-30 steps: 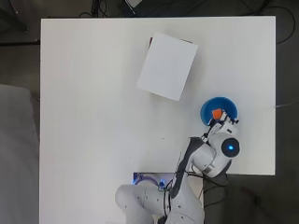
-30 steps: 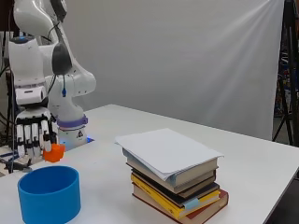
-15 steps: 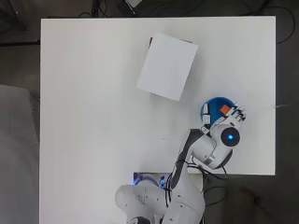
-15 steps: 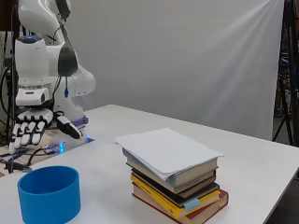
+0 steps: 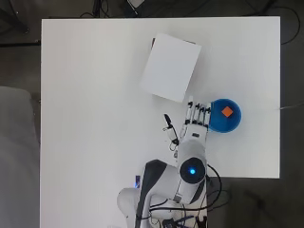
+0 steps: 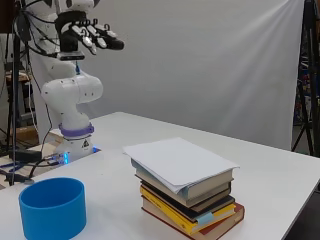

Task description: Teleoperate dual arm-hand system to pick and place objects

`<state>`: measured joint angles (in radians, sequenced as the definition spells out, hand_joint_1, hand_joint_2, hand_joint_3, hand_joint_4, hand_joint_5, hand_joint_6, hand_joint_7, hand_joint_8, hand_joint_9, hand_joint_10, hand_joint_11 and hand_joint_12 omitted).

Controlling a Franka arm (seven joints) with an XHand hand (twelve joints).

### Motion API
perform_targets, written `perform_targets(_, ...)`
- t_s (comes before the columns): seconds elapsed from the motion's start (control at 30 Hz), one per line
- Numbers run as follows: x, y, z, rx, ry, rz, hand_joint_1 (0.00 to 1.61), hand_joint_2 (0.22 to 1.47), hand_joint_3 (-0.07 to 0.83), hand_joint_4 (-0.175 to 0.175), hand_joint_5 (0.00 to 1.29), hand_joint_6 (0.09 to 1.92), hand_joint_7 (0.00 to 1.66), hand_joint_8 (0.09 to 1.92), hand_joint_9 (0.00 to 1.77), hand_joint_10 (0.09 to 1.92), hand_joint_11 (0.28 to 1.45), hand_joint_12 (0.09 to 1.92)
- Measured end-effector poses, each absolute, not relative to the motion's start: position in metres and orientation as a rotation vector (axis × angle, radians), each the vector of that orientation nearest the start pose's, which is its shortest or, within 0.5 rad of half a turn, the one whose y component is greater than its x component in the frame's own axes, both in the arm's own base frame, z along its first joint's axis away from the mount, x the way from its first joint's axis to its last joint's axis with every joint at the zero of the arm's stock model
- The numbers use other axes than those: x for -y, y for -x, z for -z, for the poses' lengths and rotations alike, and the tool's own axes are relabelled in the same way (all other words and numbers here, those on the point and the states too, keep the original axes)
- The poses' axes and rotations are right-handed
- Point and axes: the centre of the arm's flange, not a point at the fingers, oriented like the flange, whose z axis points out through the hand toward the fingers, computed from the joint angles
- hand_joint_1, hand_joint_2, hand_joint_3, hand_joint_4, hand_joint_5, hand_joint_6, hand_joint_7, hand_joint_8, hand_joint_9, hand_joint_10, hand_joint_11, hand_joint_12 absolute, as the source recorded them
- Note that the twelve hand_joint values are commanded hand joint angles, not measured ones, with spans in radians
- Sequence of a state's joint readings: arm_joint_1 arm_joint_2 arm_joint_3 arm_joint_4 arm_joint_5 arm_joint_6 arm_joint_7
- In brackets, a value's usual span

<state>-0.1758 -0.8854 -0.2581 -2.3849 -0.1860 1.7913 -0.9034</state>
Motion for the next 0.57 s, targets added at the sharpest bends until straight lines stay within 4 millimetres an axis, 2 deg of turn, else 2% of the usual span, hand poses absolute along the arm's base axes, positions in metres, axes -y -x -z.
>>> perform_targets(0.07, 0.162, -0.259, -0.624, 0.948, 3.131, 0.365, 0.17, 0.98, -0.002, 0.054, 0.37, 0.09, 0.57, 0.09, 0.74, 0.09, 0.53, 0.09)
perform_targets(0.23, 0.138, -0.277, -0.610, 1.066, 3.088, 0.241, 0.18, 0.98, 0.000, 0.053, 0.37, 0.09, 0.53, 0.09, 0.68, 0.09, 0.50, 0.09)
perform_targets(0.37, 0.114, -0.277, -0.615, 1.157, 3.100, 0.228, 0.19, 0.98, 0.002, 0.059, 0.35, 0.09, 0.41, 0.09, 0.53, 0.09, 0.46, 0.09)
perform_targets(0.57, 0.111, -0.283, -0.600, 1.168, 3.104, 0.160, 0.17, 1.02, 0.012, 0.063, 0.34, 0.09, 0.39, 0.09, 0.49, 0.09, 0.44, 0.09)
